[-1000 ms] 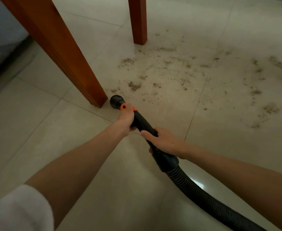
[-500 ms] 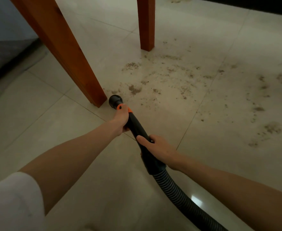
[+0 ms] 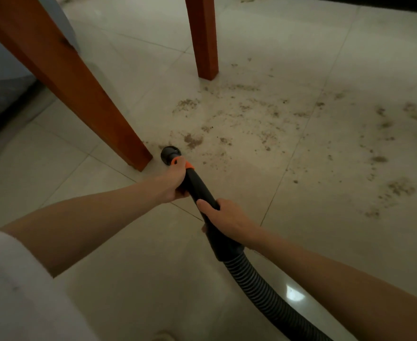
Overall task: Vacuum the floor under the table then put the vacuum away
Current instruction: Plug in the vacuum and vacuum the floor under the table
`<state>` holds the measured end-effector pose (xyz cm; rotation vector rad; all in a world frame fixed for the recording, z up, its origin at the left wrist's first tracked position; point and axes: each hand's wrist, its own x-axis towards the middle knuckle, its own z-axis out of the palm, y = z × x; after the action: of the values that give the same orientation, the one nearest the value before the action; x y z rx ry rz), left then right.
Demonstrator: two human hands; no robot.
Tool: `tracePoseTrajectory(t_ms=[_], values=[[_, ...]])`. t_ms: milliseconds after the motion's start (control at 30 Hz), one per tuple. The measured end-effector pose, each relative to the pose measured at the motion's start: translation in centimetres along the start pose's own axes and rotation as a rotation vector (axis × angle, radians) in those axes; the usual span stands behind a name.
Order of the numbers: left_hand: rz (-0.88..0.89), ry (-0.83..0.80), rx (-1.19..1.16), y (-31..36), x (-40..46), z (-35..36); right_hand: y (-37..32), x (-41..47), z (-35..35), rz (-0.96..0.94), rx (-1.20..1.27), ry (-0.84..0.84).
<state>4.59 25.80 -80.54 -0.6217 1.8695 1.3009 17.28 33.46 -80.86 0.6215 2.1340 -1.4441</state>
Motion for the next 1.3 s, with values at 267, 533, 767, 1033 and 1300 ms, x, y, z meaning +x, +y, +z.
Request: tracePoseTrajectory(t_ms=[267, 533, 767, 1033, 1300], values=[[0.088, -0.027, 0.056, -2.8, -0.3, 3.2, 3.1, -2.6, -0.7, 0.039, 0.128, -0.003], [0.091, -0.109, 0.046, -4.5, -1.4, 5.0, 4.6, -5.0, -1.4, 0.042, 0.245, -0.038], [0.08, -0.156, 0.058, -5.4, -2.5, 6.3, 4.9, -6.1, -1.4, 0.051, 0.281, 0.026], [0.071, -0.229, 0.109, -6.3, -3.8, 7.5, 4.9, -7.2, -1.1, 0.159, 0.301, 0.068], [0.108, -0.297, 0.146, -5.4, -4.1, 7.9, 4.8, -6.7, -0.8, 0.159, 0.269, 0.241]])
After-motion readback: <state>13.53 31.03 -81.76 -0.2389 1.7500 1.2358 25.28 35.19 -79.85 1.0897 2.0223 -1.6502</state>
